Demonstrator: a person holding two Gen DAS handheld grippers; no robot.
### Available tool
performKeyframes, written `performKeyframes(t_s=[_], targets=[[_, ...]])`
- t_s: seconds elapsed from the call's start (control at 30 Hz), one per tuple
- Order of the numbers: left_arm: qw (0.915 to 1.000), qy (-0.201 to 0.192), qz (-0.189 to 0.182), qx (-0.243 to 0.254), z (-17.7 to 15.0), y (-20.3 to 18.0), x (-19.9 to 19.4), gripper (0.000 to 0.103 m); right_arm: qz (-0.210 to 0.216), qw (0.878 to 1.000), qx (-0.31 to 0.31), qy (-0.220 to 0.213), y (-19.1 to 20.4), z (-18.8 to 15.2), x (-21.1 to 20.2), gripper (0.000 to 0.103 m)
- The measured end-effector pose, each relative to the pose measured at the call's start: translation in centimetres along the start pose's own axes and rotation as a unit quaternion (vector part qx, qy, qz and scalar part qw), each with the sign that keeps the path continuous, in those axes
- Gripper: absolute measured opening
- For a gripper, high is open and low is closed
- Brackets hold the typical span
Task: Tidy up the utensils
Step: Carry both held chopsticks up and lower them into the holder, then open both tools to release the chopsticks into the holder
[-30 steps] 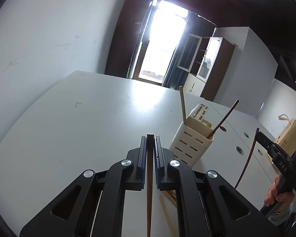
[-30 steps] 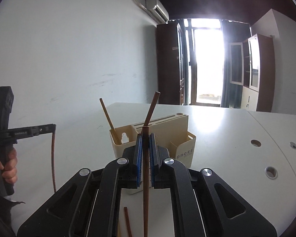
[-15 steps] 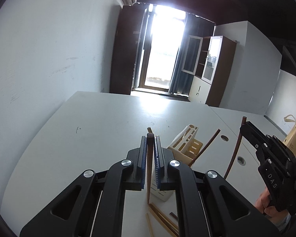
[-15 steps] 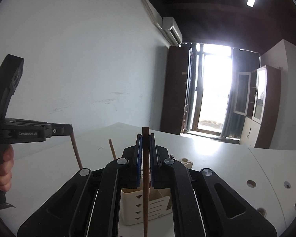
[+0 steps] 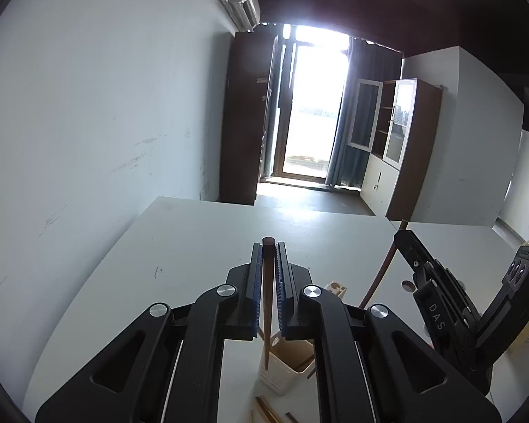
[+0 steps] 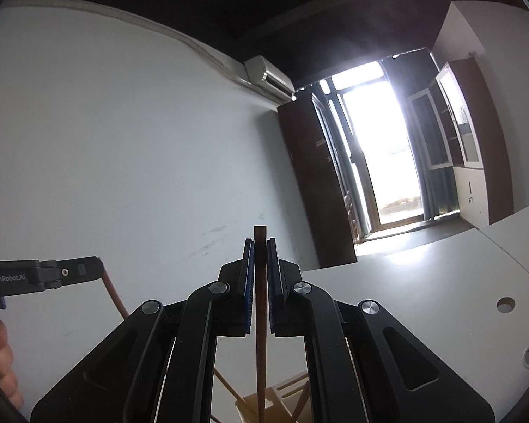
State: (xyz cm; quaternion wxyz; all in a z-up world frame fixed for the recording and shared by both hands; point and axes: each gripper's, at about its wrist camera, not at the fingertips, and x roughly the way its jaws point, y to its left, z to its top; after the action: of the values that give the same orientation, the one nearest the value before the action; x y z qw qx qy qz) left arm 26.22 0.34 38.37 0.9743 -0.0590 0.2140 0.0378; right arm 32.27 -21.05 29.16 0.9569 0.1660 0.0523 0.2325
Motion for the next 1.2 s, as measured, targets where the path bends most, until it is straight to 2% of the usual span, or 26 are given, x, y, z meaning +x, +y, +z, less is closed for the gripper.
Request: performKeyframes(t_s=[0.13, 0.23, 0.57, 0.83, 0.97, 1.07, 1.2], targets=[[0.9998, -0.016, 0.004, 0.006, 2.0, -2.0, 0.2, 0.007, -0.036, 0.999, 0.0, -0.033, -0.2, 0.3, 0.3, 0.007], [0.9997, -0.022, 0.0, 0.01, 2.1, -2.9, 1.1, 0.007, -0.056, 0.998, -0.009, -0.036, 0.0, -0.2, 0.7, 0.007], [0.9989, 0.007, -0.022, 0.042, -0.5, -3.1, 5.0, 0.007, -0.066, 0.997, -0.042, -0.007, 0.5, -3.1, 0.6, 0.007], [0.9971, 0.032, -0.042, 0.054, -5.2, -0.1, 7.4, 0.007, -0.064, 0.996, -0.054, 0.03, -0.5, -5.8, -0.9, 0.008], [0.9957, 0.024, -0.046, 0.077, -7.9, 1.0, 9.0, 0.007, -0.064, 0.995, -0.049, 0.052, -1.2, -7.6, -0.8, 0.008], [0.9949, 0.031, -0.067, 0.069, -9.5, 1.8, 10.3, 0.007, -0.061, 0.995, -0.042, 0.069, -1.5, -9.0, -0.4, 0.008], [0.9954, 0.017, -0.071, 0.062, -10.4, 2.3, 10.6, 0.007, -0.065, 0.993, -0.055, 0.085, -0.6, -10.4, 0.4, 0.008]])
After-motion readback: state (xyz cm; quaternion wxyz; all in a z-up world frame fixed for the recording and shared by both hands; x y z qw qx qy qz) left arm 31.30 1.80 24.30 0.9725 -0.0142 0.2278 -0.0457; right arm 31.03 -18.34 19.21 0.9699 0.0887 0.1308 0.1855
